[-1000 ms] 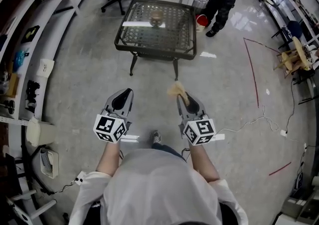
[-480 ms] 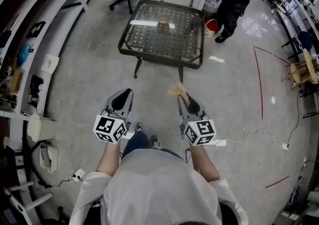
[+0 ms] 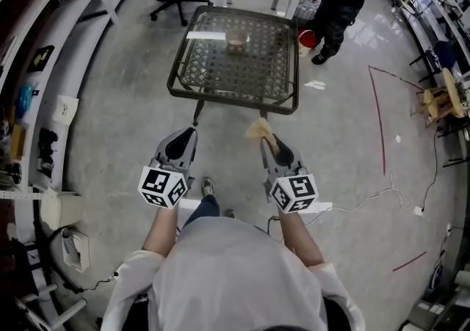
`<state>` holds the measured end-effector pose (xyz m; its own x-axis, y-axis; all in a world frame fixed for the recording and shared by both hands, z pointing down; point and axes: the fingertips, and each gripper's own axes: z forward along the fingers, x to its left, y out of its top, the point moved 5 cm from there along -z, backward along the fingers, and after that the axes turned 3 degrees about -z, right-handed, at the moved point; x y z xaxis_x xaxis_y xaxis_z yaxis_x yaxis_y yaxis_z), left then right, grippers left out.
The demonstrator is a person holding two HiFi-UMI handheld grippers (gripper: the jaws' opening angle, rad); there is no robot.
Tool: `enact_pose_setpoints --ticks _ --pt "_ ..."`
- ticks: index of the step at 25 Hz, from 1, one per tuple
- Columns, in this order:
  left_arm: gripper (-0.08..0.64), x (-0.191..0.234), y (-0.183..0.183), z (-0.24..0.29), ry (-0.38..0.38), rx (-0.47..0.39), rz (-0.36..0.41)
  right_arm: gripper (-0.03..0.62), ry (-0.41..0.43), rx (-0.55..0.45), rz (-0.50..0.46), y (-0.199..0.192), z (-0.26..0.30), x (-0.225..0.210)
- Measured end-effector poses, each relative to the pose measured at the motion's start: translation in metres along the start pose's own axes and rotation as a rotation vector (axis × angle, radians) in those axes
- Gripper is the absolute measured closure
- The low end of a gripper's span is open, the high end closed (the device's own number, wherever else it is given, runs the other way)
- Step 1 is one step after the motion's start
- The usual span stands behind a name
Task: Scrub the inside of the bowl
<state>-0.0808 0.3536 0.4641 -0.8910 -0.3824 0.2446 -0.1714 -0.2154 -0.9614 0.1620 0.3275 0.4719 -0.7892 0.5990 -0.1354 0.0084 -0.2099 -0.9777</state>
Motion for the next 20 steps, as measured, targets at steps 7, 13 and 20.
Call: enact_pose_setpoints --ticks 7,13,20 --pt "0.514 0.050 0.025 0.040 -0.064 0.006 0.021 0.492 -0.063 -0.032 0.003 0.017 0.056 -0.003" --pt "0.514 0.087 0.035 0.062 -0.106 0.015 0.033 0.492 -0.108 -0.034 0.010 0.019 0.090 -0.001" --pt "0.514 0.102 0.033 0.090 -0.130 0.032 0.006 0.492 -0.132 -0.012 0.013 0.020 0.112 -0.017"
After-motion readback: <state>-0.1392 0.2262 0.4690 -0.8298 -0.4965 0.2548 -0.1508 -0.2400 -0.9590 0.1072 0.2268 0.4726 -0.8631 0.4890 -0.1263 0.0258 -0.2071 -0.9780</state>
